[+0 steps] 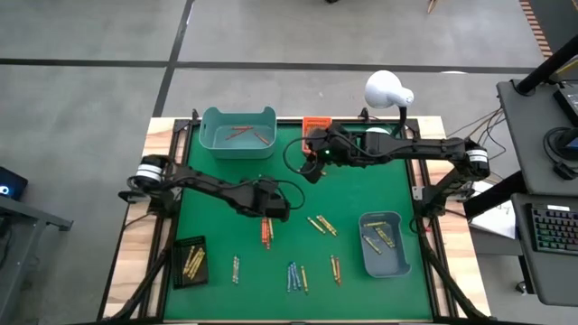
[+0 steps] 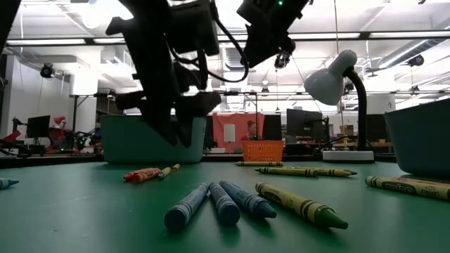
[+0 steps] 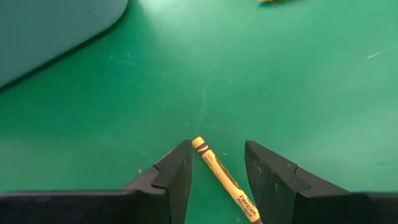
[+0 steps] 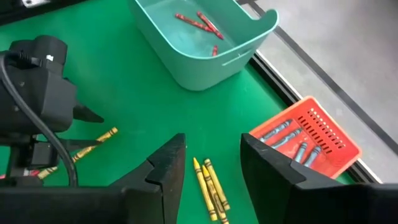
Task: Sort crayons
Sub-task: Put the yellow crayon into the black bin
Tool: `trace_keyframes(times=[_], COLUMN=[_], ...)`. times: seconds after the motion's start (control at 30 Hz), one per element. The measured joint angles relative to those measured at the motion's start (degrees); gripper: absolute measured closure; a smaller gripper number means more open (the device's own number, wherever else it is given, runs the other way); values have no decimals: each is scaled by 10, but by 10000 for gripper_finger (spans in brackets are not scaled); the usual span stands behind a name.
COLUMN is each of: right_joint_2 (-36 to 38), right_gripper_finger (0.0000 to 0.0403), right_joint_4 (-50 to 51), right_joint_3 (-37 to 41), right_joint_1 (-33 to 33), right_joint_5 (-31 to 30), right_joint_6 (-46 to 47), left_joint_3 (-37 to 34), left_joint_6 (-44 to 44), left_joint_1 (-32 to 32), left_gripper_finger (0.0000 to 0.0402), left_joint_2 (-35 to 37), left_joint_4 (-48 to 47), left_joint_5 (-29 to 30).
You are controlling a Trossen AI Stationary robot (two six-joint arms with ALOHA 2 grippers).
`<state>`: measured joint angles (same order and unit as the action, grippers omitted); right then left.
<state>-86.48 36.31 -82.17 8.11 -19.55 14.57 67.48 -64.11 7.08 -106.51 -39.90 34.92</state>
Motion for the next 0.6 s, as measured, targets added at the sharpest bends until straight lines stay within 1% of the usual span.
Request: trace_keyframes(times=[0.27, 0.47, 0.6], right_joint_2=[0, 0, 0], right_gripper_finger=[260, 264, 264], right_joint_4=[4, 3, 3], right_joint_3=[1, 1, 1], right_joint_1=[0, 0, 0], right_joint_5=[0, 0, 0], right_joint_6=[4, 4, 3], left_joint_3=[-26, -33, -55], left_joint_6=[-57, -59, -69], left_joint_1=[-1, 6, 6], left_gripper_finger=[271, 271, 271], left_joint_2=[-4, -4, -4], left_joint_4=[15, 46, 74], left_joint_5=[-10, -16, -16])
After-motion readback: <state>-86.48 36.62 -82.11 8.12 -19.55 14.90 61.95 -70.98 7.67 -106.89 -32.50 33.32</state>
